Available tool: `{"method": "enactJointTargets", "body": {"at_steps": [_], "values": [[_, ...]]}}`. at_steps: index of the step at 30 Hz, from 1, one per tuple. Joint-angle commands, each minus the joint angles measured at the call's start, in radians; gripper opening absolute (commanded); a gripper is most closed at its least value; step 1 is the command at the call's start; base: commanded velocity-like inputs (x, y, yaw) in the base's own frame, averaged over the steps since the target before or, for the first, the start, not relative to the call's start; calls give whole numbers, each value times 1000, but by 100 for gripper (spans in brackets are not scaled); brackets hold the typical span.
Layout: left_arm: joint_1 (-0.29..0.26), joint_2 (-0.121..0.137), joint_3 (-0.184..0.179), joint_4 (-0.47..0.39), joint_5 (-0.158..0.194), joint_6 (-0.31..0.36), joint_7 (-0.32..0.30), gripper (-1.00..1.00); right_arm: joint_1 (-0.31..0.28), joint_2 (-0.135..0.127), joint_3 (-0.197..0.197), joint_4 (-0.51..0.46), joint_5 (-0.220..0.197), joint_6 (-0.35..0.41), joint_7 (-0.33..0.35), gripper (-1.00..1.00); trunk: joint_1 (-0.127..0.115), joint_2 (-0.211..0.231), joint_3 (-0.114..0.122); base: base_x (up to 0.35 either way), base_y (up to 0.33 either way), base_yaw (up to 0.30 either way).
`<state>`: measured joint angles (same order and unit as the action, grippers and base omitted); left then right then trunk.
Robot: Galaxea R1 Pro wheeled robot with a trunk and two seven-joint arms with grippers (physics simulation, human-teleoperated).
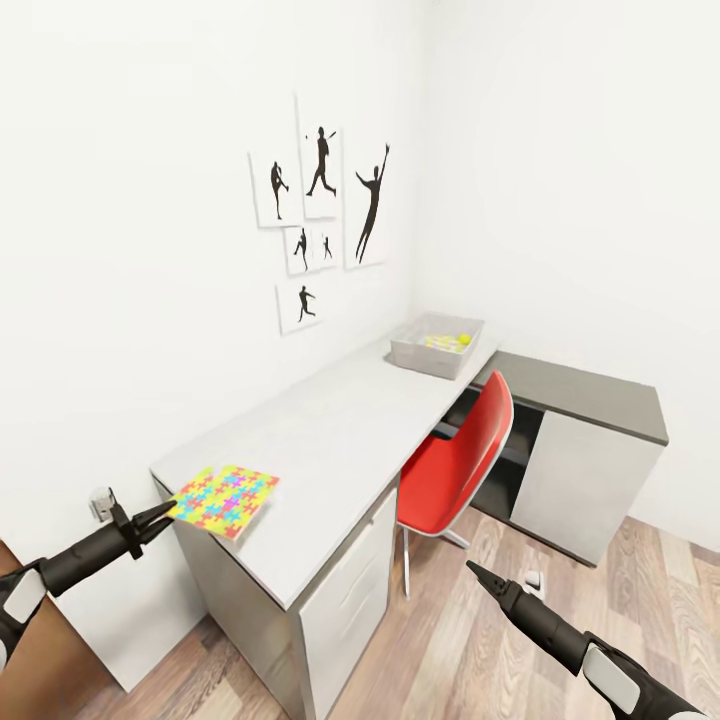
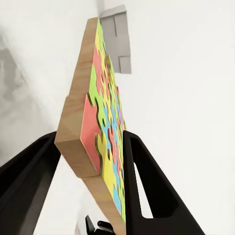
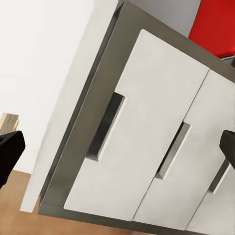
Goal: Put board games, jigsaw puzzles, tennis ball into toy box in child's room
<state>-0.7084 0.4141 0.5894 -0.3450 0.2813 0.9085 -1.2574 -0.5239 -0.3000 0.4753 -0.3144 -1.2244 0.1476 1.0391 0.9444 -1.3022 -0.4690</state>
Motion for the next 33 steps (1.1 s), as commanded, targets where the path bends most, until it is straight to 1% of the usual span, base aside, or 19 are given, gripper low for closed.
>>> {"method": "enactJointTargets", "body": {"at_steps": [1, 10, 13, 15, 18, 20, 22, 28, 31, 33], "values": [[-1, 0, 1, -1, -1, 8, -2, -100, -1, -1, 5, 0, -10, 10, 2, 100, -4, 7, 2, 0, 0, 0], [0, 0, 1, -7, -1, 13, -2, -100, -1, -1, 5, 0, -10, 10, 2, 100, -38, 70, 30, 0, 0, 0], [0, 0, -12, -25, -1, 15, -3, -100, -1, -1, 5, 0, -10, 10, 2, 100, -50, 91, 40, 0, 0, 0], [0, 0, -46, -50, -1, 32, -9, -100, -1, -1, 5, 0, -10, 10, 2, 100, -58, 105, 46, 0, 0, 0], [4, 0, -105, -94, -2, 67, -53, -100, -1, -1, 5, 0, -10, 10, 2, 100, -69, 126, 55, 0, 0, 0], [13, 0, -126, -117, -2, 74, -81, -100, -1, -1, 5, 0, -10, 10, 2, 100, -77, 140, 62, 0, 0, 0], [24, 0, -141, -156, -2, 79, -115, -100, -1, -1, 5, 0, -10, 10, 2, 100, -84, 154, 68, 0, 0, 0], [58, 0, -151, -255, -2, 87, -151, -100, -1, -1, 5, 0, -10, 10, 2, 100, -107, 196, 87, 0, 0, 0], [77, 0, -178, -320, -2, 122, -156, -100, -1, -1, 5, 0, -10, 10, 2, 100, -119, 217, 96, 0, 0, 0], [82, 0, -199, -348, -1, 132, -156, -100, -1, -1, 5, 0, -10, 10, 2, 100, -127, 231, 102, 0, 0, 0]]}}
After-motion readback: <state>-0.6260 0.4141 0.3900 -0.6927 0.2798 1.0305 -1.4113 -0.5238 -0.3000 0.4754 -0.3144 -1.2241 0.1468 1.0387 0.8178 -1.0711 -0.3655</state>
